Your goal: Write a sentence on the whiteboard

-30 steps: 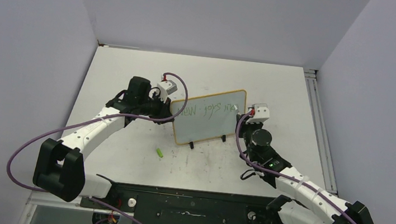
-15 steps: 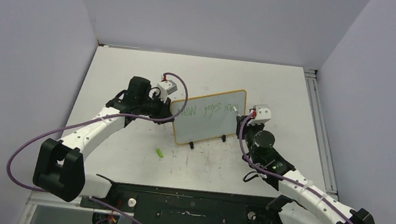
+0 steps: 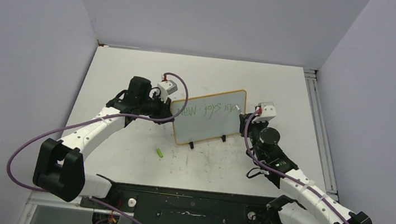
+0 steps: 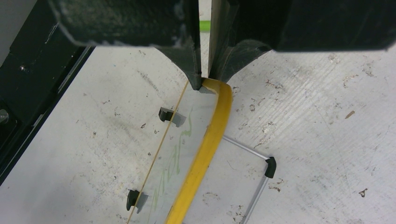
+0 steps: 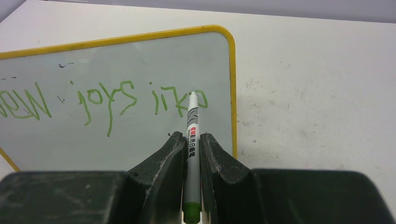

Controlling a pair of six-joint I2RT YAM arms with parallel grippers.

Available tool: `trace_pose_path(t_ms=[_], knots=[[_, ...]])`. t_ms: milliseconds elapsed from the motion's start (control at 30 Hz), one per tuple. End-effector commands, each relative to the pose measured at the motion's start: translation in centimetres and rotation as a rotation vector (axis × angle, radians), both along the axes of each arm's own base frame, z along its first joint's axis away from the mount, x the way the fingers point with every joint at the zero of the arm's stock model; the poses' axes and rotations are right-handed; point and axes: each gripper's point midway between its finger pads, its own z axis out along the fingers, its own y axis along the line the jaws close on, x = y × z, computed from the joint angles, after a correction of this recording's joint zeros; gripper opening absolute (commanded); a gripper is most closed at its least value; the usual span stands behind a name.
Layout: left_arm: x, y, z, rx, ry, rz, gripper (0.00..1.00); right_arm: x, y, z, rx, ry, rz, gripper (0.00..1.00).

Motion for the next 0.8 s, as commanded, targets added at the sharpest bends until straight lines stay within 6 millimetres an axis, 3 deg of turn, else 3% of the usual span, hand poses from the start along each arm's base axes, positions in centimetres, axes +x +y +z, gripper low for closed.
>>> trace_pose_path(t_ms=[0, 367, 767], knots=[[0.0, -0.2, -0.5, 0.042, -0.002, -0.021, 0.0, 0.6, -0.3, 2.9, 0.066, -0.079, -0.028, 0.05], [0.1, -0.2, -0.5, 0.041, -0.002, -0.022, 0.0, 0.1, -1.5, 3.9, 0.093, -0.109, -0.06, 0.05], [0.0, -0.2, -0.6, 0.041, 0.0, -0.023, 0.0, 1.1, -1.6, 2.5, 0.08, -0.067, -0.073, 0.05]])
